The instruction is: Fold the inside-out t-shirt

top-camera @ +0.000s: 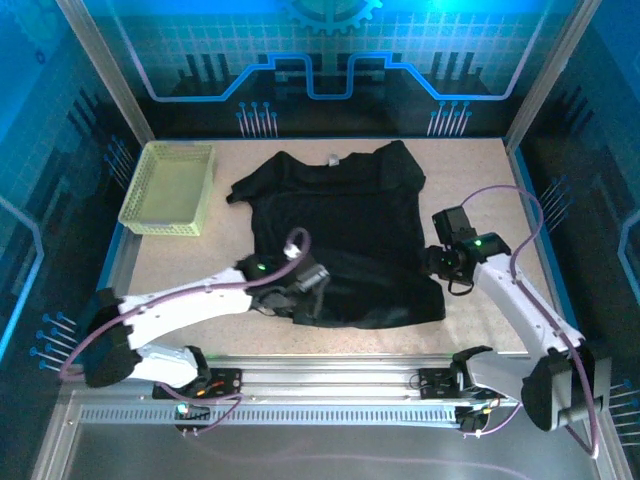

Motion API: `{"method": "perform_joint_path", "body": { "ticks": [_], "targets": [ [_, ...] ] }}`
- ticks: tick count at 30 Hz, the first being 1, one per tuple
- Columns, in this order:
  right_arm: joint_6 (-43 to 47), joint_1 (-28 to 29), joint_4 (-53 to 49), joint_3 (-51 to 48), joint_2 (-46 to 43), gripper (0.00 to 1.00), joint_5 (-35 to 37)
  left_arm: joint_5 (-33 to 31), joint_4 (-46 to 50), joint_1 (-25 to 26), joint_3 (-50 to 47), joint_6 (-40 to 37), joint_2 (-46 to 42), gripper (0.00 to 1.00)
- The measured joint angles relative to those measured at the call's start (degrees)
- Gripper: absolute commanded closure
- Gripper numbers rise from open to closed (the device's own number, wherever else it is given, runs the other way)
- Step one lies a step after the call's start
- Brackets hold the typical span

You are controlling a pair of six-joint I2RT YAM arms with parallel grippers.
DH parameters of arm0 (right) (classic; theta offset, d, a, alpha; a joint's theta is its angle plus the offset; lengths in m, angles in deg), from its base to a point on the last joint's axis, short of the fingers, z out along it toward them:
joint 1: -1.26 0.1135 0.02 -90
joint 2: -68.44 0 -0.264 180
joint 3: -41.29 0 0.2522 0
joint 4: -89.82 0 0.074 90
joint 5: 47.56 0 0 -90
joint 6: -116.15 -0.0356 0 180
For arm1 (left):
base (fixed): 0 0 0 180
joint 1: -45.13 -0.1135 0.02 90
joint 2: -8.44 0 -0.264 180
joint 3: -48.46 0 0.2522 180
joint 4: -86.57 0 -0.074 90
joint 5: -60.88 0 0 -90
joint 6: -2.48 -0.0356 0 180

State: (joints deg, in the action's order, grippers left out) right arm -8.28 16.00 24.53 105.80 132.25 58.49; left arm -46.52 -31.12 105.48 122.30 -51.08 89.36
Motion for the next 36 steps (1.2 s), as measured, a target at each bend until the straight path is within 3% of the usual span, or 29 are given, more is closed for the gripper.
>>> {"method": "perform_joint_path", "body": {
  "ticks": [5, 11, 16, 23, 29, 36],
  "targets": [
    [-0.4, 2.1, -0.1, -0.8, -3.2, 0.3, -0.5, -0.7, -1.6, 7.9, 3.8, -6.9, 9.9, 0.19],
    [-1.0, 2.4, -0.8, -2.6, -5.3, 0.28, -0.6, -1.4, -3.9, 8.3, 7.8, -15.7, 16.7, 0.17],
    [-1.4, 2.4, -1.0, -2.7, -7.3, 0.28, -0.6, -1.4, -5.0, 8.3, 9.9, -20.3, 21.5, 0.25],
    [-1.4, 2.4, -1.2, -2.8, -7.5, 0.27, -0.4, -1.4, -5.5, 8.3, 10.6, -23.2, 24.8, 0.49],
    [-1.4, 2.4, -1.1, -2.9, -7.0, 0.27, -0.4, -1.5, -6.1, 8.3, 10.8, -23.6, 25.0, 0.77],
    [-1.4, 2.4, -1.1, -3.1, -6.6, 0.27, -0.6, -1.7, -7.0, 8.3, 10.8, -23.8, 25.0, 0.93]
  ]
}}
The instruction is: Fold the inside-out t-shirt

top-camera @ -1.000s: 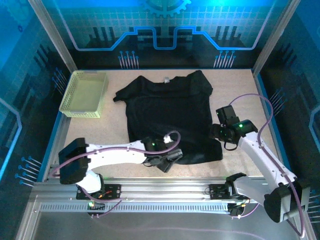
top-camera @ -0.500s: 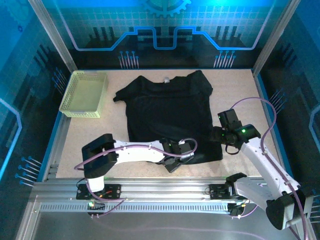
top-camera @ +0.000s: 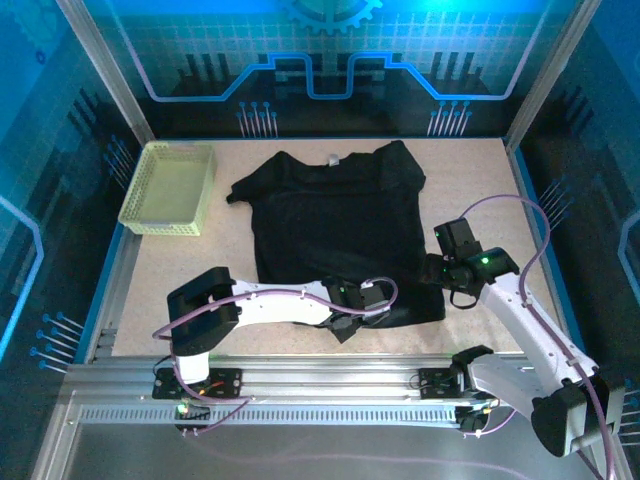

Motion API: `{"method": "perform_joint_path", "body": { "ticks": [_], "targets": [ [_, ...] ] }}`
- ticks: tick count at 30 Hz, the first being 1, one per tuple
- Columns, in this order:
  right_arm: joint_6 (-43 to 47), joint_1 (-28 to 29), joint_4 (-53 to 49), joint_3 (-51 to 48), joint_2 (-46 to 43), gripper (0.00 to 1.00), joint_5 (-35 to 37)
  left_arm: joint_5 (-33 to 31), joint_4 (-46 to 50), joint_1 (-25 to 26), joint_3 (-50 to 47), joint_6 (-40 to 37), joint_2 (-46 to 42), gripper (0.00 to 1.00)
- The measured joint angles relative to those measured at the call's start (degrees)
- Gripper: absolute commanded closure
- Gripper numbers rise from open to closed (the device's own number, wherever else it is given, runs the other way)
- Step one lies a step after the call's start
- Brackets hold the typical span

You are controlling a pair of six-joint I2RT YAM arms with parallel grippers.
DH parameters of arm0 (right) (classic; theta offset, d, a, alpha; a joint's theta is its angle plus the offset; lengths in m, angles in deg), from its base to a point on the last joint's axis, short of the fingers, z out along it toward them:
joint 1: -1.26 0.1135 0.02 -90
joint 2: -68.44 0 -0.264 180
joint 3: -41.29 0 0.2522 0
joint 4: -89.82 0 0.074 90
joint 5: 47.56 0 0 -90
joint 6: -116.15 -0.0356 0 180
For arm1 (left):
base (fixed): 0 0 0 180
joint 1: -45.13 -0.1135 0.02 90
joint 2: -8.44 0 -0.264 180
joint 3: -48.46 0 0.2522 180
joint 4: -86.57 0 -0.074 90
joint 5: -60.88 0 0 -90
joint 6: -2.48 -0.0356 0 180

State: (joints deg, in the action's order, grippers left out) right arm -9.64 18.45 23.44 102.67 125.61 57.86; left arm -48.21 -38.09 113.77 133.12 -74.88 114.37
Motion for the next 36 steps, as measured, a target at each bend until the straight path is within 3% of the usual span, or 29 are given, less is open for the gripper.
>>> {"method": "perform_joint_path", "body": {
  "ticks": [4, 9, 18, 23, 28, 31, 36],
  "targets": [
    [0.0, 0.0, 0.0, 0.0, 0.0, 0.27, 0.0, 0.0, -0.4, 0.0, 0.0, 0.0, 0.0, 1.0],
    [0.0, 0.0, 0.0, -0.1, -0.1, 0.27, -0.1, 0.0, -1.3, 0.0, -0.1, 0.3, -1.2, 1.0],
    [0.0, 3.8, 1.1, -2.8, -0.9, 0.28, -1.8, 2.5, -4.5, -3.9, -0.7, 0.9, -13.6, 1.0],
    [0.2, 13.7, 5.9, -5.1, -3.9, 0.31, -4.2, 5.5, -6.7, -8.7, -1.0, 1.9, -16.6, 1.0],
    [0.3, 30.1, 16.0, -8.7, -6.2, 0.31, -6.0, 9.6, -9.4, -14.1, -1.0, 3.8, -17.9, 1.0],
    [0.3, 39.2, 22.7, -10.3, -2.8, 0.35, -5.1, 11.3, -11.0, -16.0, -1.0, 4.5, -18.7, 1.0],
    [2.0, 48.4, 36.4, -13.1, 6.7, 0.34, -2.8, 13.7, -12.3, -16.6, -0.7, 5.4, -19.6, 1.0]
  ]
}}
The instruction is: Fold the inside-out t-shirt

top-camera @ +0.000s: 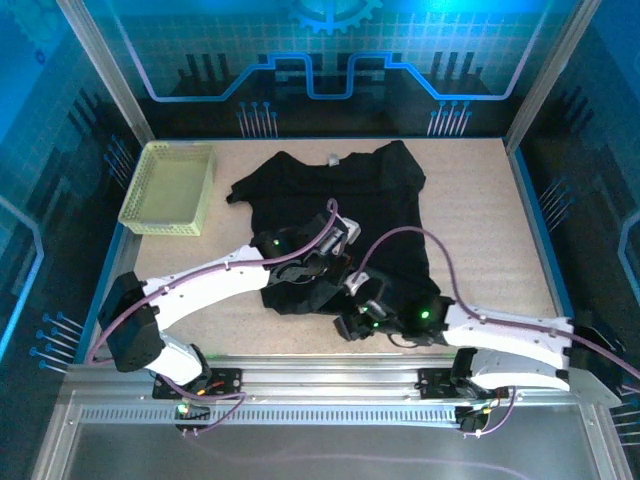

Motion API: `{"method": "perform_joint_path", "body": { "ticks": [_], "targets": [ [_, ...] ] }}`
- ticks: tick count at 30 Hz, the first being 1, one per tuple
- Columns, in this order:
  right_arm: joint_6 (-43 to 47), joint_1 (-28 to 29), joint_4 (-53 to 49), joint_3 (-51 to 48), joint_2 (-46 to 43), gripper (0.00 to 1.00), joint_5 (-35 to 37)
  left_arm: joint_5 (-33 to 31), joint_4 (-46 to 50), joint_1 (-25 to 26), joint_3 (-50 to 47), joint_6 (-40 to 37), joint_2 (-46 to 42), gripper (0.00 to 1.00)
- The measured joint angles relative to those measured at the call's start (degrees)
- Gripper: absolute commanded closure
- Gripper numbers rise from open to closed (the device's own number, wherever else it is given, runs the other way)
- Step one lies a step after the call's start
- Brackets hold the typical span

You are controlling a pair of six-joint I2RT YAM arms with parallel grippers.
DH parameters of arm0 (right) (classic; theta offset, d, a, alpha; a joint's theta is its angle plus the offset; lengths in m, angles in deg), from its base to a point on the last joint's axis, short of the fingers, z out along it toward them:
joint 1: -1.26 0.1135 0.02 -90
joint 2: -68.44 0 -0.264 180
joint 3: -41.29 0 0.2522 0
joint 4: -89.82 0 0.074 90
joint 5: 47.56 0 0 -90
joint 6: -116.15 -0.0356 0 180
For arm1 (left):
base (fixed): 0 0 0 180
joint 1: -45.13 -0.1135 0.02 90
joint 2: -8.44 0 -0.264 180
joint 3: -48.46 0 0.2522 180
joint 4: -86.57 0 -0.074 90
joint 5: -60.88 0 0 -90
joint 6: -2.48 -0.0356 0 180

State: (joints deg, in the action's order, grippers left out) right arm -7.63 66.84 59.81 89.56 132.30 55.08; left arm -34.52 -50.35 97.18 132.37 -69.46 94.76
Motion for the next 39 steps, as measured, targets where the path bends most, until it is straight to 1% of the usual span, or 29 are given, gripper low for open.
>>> {"method": "perform_joint_path", "body": {
  "ticks": [2, 4, 7, 10, 15, 20, 27, 31, 34, 39],
  "targets": [
    [0.9, 1.4, 4.4, -1.3, 2.3, 0.33, 1.4, 0.9, -0.1, -0.2, 0.3, 0.0, -0.2, 1.0],
    [1.9, 1.4, 8.8, -2.9, 3.2, 0.33, 3.1, 1.8, -0.1, -0.7, 0.5, 0.0, -0.9, 1.0],
    [3.5, -0.2, 14.3, -5.7, 3.0, 0.33, 4.7, 2.8, -0.4, -1.9, 0.7, 0.1, -2.6, 1.0],
    [5.0, -1.9, 17.7, -7.9, 2.4, 0.33, 5.0, 3.8, -0.8, -3.2, 1.3, 0.1, -4.0, 1.0],
    [7.2, -4.4, 21.8, -8.6, 4.0, 0.33, 4.0, 4.8, -1.4, -4.3, 3.2, 0.2, -5.4, 1.0],
    [9.1, -5.4, 23.1, -7.1, 9.8, 0.33, 5.0, 6.0, -1.3, -4.4, 5.0, 0.2, -5.6, 1.0],
    [9.5, -13.2, 28.3, -6.6, 13.6, 0.33, 6.5, 7.8, -0.7, -4.4, 5.9, 0.2, -7.1, 1.0],
    [10.9, -14.3, 31.0, -4.5, 17.9, 0.32, 8.2, 9.4, -0.1, -4.4, 8.3, 0.6, -8.3, 1.0],
    [11.8, -14.8, 33.9, -1.6, 21.2, 0.32, 10.0, 9.5, 0.0, -3.1, 11.1, 0.9, -8.7, 1.0],
    [12.0, -19.3, 38.5, 4.0, 26.4, 0.32, 12.2, 8.3, 0.2, 3.1, 16.2, 0.9, -8.6, 1.0]
  ]
}}
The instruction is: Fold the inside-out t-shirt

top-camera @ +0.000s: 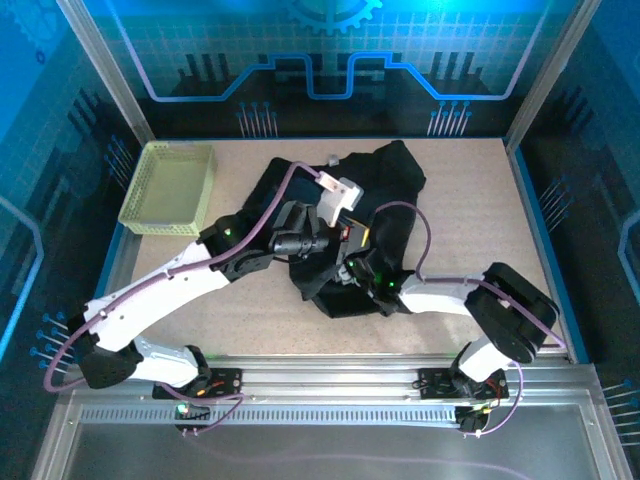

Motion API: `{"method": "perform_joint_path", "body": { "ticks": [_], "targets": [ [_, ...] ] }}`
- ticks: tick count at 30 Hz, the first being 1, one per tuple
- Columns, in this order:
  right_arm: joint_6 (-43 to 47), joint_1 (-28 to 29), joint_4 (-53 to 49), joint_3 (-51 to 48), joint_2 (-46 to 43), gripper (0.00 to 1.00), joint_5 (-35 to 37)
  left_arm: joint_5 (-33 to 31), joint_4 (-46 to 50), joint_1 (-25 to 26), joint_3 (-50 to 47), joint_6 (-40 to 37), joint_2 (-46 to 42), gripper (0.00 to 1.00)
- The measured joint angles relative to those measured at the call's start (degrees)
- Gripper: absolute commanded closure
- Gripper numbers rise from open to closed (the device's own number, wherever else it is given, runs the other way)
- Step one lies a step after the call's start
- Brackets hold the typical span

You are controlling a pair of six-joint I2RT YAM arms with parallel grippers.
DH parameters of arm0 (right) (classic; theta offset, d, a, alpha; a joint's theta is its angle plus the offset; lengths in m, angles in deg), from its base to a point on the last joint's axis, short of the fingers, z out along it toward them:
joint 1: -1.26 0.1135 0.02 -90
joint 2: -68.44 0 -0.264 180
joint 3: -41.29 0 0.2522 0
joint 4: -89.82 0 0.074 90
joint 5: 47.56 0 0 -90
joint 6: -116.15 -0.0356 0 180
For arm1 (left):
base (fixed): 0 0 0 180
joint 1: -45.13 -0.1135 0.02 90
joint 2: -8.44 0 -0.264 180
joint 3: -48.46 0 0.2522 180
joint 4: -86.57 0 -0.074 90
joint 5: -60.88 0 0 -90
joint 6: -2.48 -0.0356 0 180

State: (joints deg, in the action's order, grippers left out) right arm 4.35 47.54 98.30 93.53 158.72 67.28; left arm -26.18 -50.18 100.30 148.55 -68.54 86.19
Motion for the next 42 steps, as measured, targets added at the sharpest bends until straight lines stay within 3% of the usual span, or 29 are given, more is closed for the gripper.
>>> {"method": "perform_joint_path", "body": {
  "ticks": [6, 15, 21, 25, 28, 32, 33, 42],
  "targets": [
    [-0.7, -4.7, 1.7, 9.7, 7.5, 0.31, 0.0, -2.3, -0.1, 5.9, 5.4, 0.0, 2.9, 1.0],
    [-5.6, -7.7, -3.6, 22.1, 16.3, 0.31, -2.4, -4.2, -1.2, 9.7, 12.2, 0.5, 10.1, 1.0],
    [-6.9, -7.6, -6.0, 18.1, 10.9, 0.3, -5.2, -6.7, -2.0, 8.0, 10.8, 0.8, 9.5, 1.0],
    [-7.3, -6.9, -4.1, 12.9, 4.6, 0.29, -12.2, -7.3, -2.0, 3.1, 8.9, 2.1, 8.5, 1.0],
    [-9.1, -6.4, -2.9, 13.0, 3.9, 0.28, -15.4, -6.5, -2.5, 3.3, 9.3, 2.3, 9.7, 1.0],
    [-10.7, -6.5, -4.8, 15.9, 5.9, 0.27, -12.3, -4.6, -2.9, 7.9, 12.3, 2.3, 14.0, 1.0],
    [-11.0, -7.0, -4.7, 16.8, 6.7, 0.27, -11.4, -6.8, -3.1, 8.8, 13.2, 2.1, 14.9, 1.0],
    [-13.9, -15.0, -10.8, 32.0, 18.3, 0.26, -9.5, -4.9, -7.8, 9.8, 19.2, 5.6, 17.8, 1.0]
  ]
}}
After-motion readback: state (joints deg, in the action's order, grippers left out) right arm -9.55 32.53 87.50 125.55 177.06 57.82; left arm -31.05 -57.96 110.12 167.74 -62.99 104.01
